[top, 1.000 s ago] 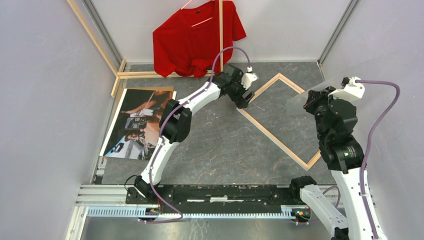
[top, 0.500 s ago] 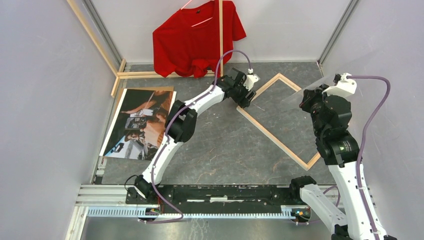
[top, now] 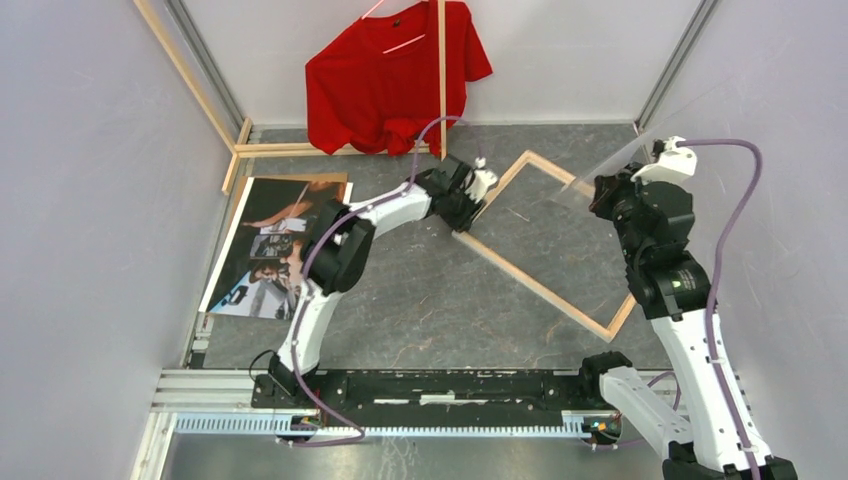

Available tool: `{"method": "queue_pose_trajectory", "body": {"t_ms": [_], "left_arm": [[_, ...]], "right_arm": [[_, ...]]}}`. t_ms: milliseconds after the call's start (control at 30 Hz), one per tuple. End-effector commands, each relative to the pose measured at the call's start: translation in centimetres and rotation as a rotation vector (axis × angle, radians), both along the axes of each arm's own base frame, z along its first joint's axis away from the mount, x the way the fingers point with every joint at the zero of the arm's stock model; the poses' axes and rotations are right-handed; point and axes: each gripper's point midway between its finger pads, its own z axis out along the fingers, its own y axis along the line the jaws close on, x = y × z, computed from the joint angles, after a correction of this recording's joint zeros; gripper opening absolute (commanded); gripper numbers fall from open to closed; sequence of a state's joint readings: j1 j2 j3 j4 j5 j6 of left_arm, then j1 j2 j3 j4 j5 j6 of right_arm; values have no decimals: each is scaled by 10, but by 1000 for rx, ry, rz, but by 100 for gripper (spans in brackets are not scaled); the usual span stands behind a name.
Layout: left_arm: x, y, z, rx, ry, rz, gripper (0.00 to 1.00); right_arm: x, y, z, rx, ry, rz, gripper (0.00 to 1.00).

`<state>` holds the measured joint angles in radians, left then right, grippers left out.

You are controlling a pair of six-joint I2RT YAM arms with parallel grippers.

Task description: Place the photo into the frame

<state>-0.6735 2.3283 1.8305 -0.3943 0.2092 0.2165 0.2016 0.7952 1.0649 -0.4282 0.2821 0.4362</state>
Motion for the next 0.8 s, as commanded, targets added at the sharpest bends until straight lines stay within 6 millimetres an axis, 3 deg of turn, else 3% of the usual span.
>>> {"method": "queue_pose_trajectory", "body": {"t_ms": [0,167,267,400,467,600,667,767], "left_arm": [[-56,70,-1,159,108,97,46],[-126,128,-2,248,204,64,48],[-172,149,-4,265,293,2,60],[-222,160,-2,258,382,-151,74],[-241,156,7,205,436,-222,79],[-247,142,30,120,449,-303,86],[-233,132,38,103,418,-300,87],[-193,116,46,99,342,-255,88]], "right_arm": [[17,22,-2,-3,-15,110,0],[26,42,-17,36,7,199,0],[29,53,-23,59,14,252,0],[31,63,-31,81,27,300,0],[32,65,-31,82,32,309,0],[30,62,-30,57,39,306,0],[28,61,-29,43,43,305,0],[25,58,-30,29,49,300,0]]}}
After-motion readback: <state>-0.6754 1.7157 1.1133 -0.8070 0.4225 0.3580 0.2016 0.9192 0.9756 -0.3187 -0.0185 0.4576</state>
